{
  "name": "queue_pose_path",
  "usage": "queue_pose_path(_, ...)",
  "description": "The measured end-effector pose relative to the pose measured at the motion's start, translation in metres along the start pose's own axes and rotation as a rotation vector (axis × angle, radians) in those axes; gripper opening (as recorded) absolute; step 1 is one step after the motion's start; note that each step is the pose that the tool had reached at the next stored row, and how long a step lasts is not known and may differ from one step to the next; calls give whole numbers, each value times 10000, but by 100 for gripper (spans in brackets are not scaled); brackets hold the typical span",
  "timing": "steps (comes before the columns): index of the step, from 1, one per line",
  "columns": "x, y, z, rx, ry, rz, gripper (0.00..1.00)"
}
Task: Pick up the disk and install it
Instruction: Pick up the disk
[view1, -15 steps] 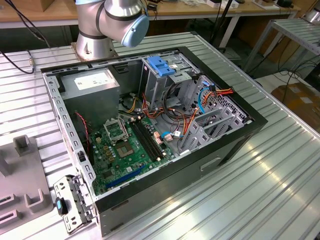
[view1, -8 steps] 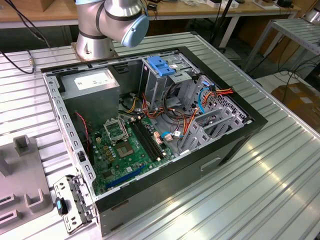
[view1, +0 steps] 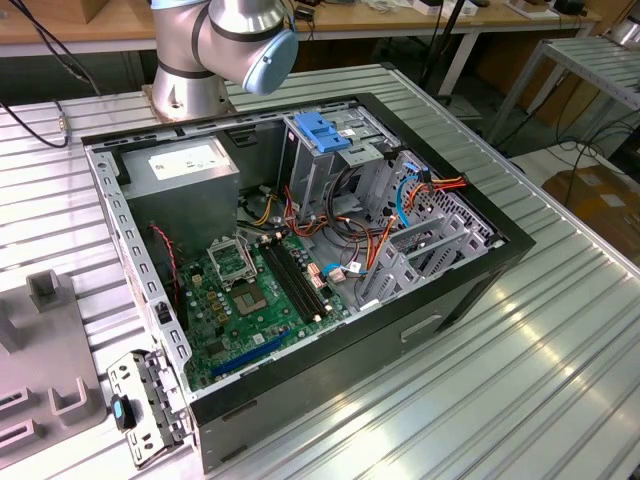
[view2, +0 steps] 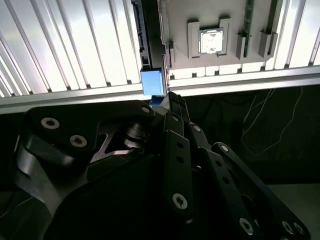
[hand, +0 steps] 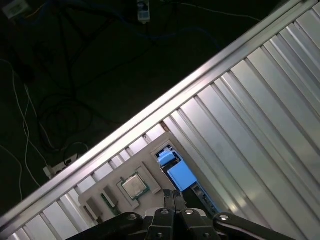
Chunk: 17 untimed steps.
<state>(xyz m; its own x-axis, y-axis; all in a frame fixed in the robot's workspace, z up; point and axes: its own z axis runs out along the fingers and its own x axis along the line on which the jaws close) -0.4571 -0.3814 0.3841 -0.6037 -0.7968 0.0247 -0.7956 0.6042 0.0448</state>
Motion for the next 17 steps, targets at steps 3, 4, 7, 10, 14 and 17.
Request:
queue_pose_path(3,0,0,0,3,6,-134,11)
queue_pose_path(4,0,0,0,5,8,-190,11)
queue_pose_path(7,0,0,0,8,15,-332,11)
queue_pose_path(10,0,0,0,11,20,-444,11)
queue_pose_path(14,0,0,0,16,30,-659,11)
queue_pose_path(17,0,0,0,22,39,-875,11)
